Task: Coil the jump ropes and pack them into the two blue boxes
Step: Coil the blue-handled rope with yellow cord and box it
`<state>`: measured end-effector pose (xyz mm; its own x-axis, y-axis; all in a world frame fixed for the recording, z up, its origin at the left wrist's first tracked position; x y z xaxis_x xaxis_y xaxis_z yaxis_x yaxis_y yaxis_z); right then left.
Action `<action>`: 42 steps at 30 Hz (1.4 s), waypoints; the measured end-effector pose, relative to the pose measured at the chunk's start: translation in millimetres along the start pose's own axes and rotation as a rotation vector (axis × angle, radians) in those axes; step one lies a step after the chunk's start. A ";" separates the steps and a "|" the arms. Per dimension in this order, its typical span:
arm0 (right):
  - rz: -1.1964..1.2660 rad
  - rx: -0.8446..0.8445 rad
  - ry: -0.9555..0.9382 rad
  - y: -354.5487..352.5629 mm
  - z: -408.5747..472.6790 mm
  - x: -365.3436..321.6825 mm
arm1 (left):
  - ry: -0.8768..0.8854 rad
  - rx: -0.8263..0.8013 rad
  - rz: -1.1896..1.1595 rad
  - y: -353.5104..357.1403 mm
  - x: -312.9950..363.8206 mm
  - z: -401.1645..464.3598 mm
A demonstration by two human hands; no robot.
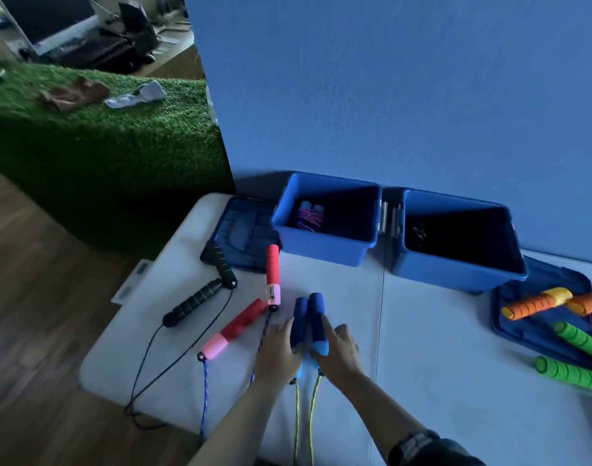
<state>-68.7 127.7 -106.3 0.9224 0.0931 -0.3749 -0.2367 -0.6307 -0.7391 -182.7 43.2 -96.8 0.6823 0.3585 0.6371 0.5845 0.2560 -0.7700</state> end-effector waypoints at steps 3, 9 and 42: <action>0.022 -0.003 -0.024 2.1 -4.5 7.9 | -0.108 -0.036 -0.065 7.8 -1.4 -14.5; 0.402 0.059 0.051 -14.3 -8.4 40.4 | -0.294 -0.021 -0.368 31.6 11.0 -22.8; 0.059 0.073 -0.079 -57.2 -3.1 107.1 | 0.523 -0.272 0.402 49.2 74.5 4.9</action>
<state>44.6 171.4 -102.4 0.8797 0.1198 -0.4603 -0.3146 -0.5793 -0.7520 -105.3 86.8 -87.4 0.9495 -0.1170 0.2910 0.2853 -0.0634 -0.9563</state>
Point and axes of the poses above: each hand's wrist, its own z-axis towards the middle knuckle, its own y-axis out of the palm, x = y × z, the point moved 7 cm from there along z, towards the middle knuckle, and after that the axes turned 15 degrees about y, right-handed, at the moved point
